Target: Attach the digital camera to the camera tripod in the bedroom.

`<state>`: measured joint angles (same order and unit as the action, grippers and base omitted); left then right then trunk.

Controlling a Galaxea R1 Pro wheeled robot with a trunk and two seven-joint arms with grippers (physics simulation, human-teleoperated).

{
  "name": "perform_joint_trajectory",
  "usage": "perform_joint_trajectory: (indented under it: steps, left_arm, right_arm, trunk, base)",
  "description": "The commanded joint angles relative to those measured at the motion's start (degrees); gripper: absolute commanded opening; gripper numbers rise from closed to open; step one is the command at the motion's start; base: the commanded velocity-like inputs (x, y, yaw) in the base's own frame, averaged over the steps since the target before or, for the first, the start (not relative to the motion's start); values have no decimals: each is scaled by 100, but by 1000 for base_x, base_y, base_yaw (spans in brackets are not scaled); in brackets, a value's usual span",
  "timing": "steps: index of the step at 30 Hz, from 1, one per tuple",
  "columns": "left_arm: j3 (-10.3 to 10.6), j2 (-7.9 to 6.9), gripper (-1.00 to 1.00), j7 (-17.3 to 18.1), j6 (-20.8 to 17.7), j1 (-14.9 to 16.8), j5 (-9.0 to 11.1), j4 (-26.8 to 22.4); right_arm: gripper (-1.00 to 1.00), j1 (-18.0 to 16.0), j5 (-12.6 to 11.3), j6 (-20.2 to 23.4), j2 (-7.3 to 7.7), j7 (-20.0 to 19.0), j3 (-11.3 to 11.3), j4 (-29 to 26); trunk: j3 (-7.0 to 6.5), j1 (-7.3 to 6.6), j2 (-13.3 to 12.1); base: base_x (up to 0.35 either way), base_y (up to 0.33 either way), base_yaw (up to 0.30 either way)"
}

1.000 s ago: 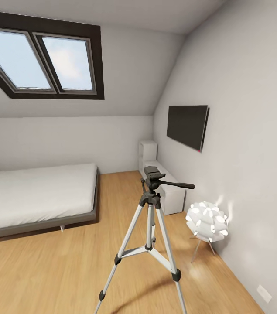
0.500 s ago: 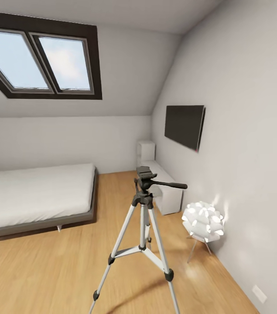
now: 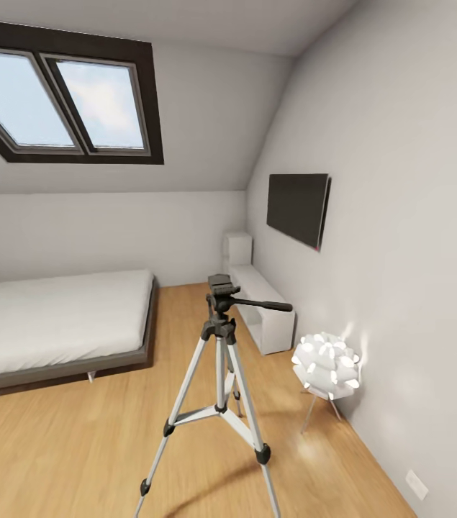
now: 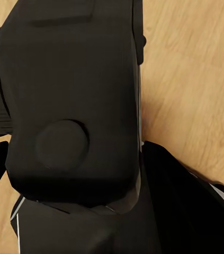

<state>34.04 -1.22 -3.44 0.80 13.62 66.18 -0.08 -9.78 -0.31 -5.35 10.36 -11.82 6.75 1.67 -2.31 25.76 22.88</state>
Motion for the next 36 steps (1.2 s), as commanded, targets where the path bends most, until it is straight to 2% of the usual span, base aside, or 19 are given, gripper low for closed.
perform_joint_trajectory:
  steps: [1, 16, 29, 36]
  left_arm:
    - [50, 0, -100, -16, 8, 1, 33, -1]
    - [50, -1, -100, -16, 8, 1, 35, -1]
    - [50, -1, -100, -19, 8, 1, 35, -1]
    - [50, -1, -100, -24, 8, 1, 35, -1]
  right_arm:
    - [100, -6, -4, -37, 1, -13, 42, 18]
    - [100, -6, -9, -17, -7, -9, 41, 18]
    - [100, -6, -5, -18, -6, -11, 37, 18]
    - [100, -6, -4, -18, -1, -13, 44, 18]
  trunk:
    - [2, 2, 4]
    - [2, 2, 4]
    - [2, 2, 4]
    - [2, 2, 4]
  base:
    - [0, -17, 0]
    - [0, -58, 6]
    - [0, -2, 206]
    - [0, 0, 46]
